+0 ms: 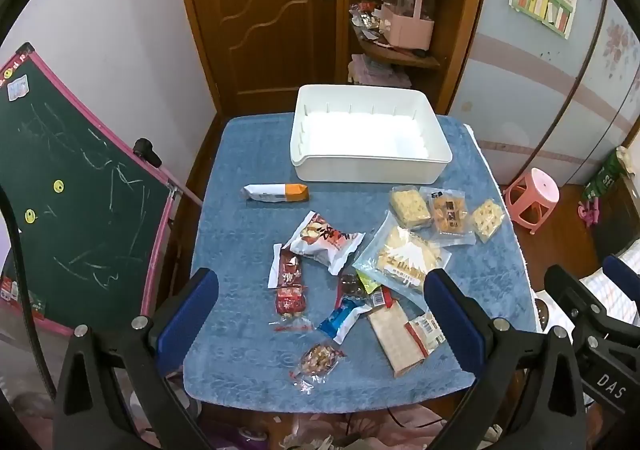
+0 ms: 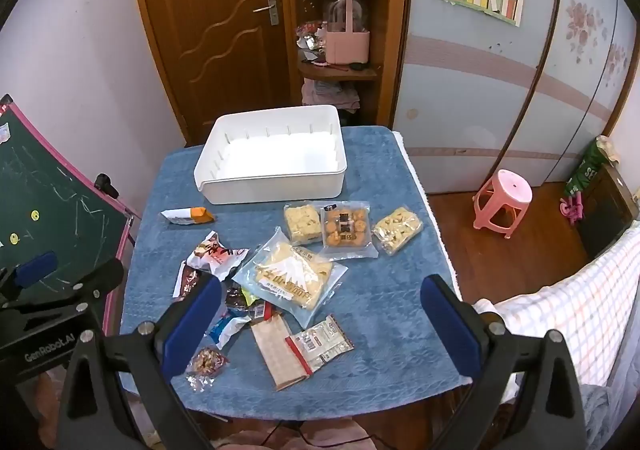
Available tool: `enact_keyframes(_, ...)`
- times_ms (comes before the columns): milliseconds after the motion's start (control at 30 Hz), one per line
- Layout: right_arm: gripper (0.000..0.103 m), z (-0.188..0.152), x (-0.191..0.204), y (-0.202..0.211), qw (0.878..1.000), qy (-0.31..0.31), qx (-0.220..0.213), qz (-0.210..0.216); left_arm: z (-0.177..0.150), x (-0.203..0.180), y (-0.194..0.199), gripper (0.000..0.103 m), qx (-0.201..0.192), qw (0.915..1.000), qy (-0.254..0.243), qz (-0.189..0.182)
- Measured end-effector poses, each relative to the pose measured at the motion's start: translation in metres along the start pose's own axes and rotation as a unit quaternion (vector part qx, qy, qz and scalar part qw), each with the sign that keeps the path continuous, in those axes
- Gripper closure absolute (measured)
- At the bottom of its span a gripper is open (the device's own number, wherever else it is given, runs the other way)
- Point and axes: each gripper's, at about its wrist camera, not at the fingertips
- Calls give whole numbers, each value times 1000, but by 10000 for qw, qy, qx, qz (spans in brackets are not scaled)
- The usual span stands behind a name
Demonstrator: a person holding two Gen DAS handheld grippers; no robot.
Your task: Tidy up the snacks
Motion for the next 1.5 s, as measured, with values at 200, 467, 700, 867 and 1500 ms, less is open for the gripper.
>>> enact_keyframes(200,2,-1,0,0,10000,-6,-18,2,0,1,0,1,-2,10000,26,-52)
enact_keyframes(467,2,-2,1,-1,10000,-8,-7,13,-10,-2,-5,1,105,9999,45,-106)
enact_keyframes(700,2,-3,2,-2,10000,-6,0,10,-6,-2,-7,1,108,9998,50,-178)
enact_keyframes(867,2,-3,3,-1,10000,-1,2,18,-4,-3,-6,1,110,9998,51,-177)
enact_keyframes(1500,2,-5,3,0,10000,-8,10,19,-9,-5,-6,1,194,9997,37,-123)
Point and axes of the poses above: each gripper's, at about its wrist camera, not at the fingertips, and y roughly against the way its jaws point, x to its left, z to its top, and after that the axes turned 7 degrees about -x, right-handed
